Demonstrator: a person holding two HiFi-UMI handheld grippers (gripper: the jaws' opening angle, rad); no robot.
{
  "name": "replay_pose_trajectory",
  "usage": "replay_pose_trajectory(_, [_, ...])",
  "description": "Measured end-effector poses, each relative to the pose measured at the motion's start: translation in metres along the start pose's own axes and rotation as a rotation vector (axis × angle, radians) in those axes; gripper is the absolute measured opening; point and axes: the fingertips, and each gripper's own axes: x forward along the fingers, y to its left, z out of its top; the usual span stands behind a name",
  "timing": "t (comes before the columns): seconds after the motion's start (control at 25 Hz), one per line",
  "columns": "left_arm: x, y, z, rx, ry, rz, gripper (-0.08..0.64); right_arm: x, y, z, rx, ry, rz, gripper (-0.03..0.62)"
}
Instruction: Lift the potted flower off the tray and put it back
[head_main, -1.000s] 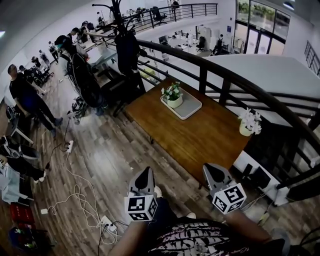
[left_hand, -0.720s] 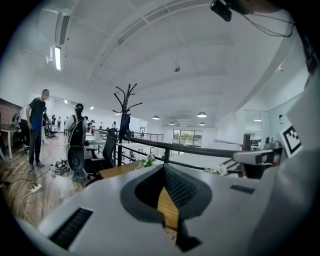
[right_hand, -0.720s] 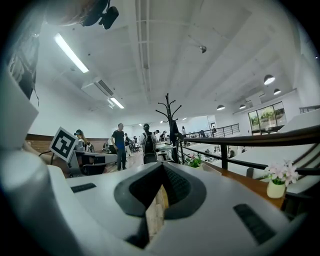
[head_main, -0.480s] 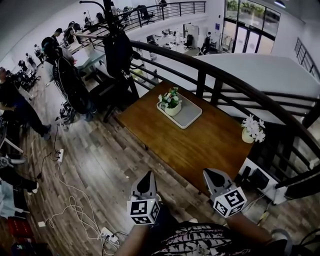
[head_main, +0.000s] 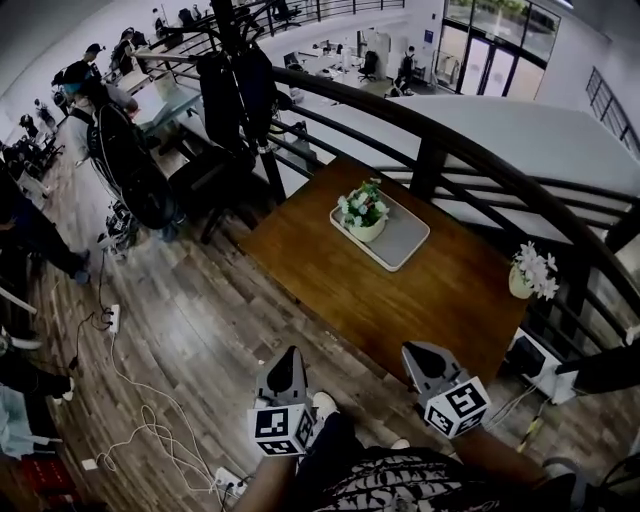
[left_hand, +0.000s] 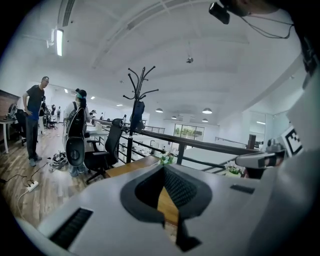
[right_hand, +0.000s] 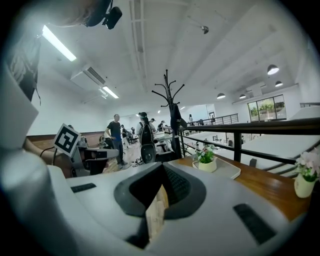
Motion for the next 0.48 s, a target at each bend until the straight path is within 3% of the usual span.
replay_pose_trajectory(0.28, [0.048, 0.081, 0.023, -0.025, 0.003, -0.058, 0.008, 0.089, 0.018, 0.021, -0.004, 0.020, -0.041, -0.008])
replay_pose_trajectory(0.48, [0.065, 0.106, 0.026, -0.040, 0.002, -0.104, 0.008, 0.108, 0.027, 0.024, -0.002, 0.025, -0.083, -0.008])
